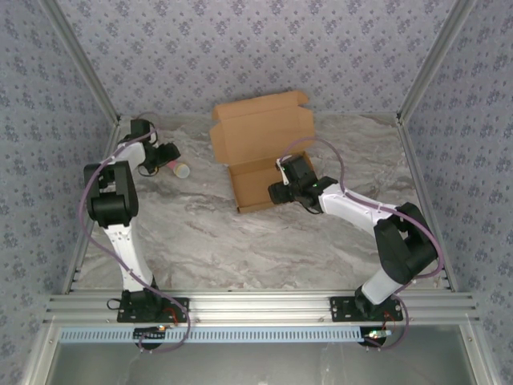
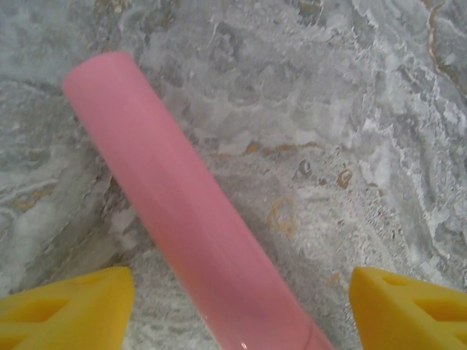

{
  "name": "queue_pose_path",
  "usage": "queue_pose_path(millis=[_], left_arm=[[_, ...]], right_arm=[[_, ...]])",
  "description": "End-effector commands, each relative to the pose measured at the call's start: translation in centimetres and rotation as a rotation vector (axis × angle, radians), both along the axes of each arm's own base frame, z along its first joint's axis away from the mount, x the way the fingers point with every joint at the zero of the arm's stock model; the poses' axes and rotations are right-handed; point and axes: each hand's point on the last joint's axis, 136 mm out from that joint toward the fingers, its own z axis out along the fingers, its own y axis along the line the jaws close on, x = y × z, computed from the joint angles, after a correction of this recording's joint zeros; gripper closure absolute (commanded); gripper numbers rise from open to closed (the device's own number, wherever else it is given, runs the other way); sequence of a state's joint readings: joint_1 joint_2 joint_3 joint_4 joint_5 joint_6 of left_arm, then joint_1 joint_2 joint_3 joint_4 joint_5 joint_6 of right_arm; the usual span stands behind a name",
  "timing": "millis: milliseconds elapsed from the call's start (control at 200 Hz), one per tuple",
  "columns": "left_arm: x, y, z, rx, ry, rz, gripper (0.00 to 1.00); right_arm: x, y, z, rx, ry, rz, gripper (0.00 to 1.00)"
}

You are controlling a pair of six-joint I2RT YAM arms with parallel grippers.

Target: Fold the paper box

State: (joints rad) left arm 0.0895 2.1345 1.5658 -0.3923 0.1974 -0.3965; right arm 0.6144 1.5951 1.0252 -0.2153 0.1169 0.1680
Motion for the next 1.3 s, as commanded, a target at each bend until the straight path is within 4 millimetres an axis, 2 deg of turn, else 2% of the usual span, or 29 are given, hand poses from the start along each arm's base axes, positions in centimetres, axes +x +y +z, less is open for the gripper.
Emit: queue_pose_path(millis=[0,245,495,700,844,1014,1124,1294], left_arm=[[0.4,-0.5,-0.3,-0.007,0.017,-0.011,0.27],[0.3,-0.5,-0.8,-0.008,0.032,-0.022,0.42],[0.1,-0.7,-1.3,-0.01,0.043,-0.034,0.57],[0.3,-0.6,-0.5,-0.006,0.026,-0.039,0.68],[0.6,-0.7,0.4,0.001,0.009,-0.051,0.73],[0.6,-0.7,2.6,0.01,-0.034,-0.06,0.78],[0.4,-0.9,5.1,0.009,-0.091,-0.067,0.8],[-1.2,-1.5,9.3,-0.012,-0.197,-0.069,0.81]], right_arm=[[-0.1,0.2,-0.6,-0.009,0.007,-0.004,0.27],[-0.4,0.3,-0.9,-0.016,0.01,-0.005,0.27],[-0.6,0.3,-0.1,-0.011,-0.007,-0.004,0.27],[-1.0,0.5,1.1,0.001,-0.028,0.011,0.27],[-1.9,2.3,2.1,0.072,-0.031,0.086,0.27],[-3.3,4.9,4.3,0.209,-0.061,0.221,0.26],[-4.2,6.2,6.2,0.297,-0.095,0.306,0.26],[-5.5,7.9,7.8,0.395,-0.104,0.418,0.26]])
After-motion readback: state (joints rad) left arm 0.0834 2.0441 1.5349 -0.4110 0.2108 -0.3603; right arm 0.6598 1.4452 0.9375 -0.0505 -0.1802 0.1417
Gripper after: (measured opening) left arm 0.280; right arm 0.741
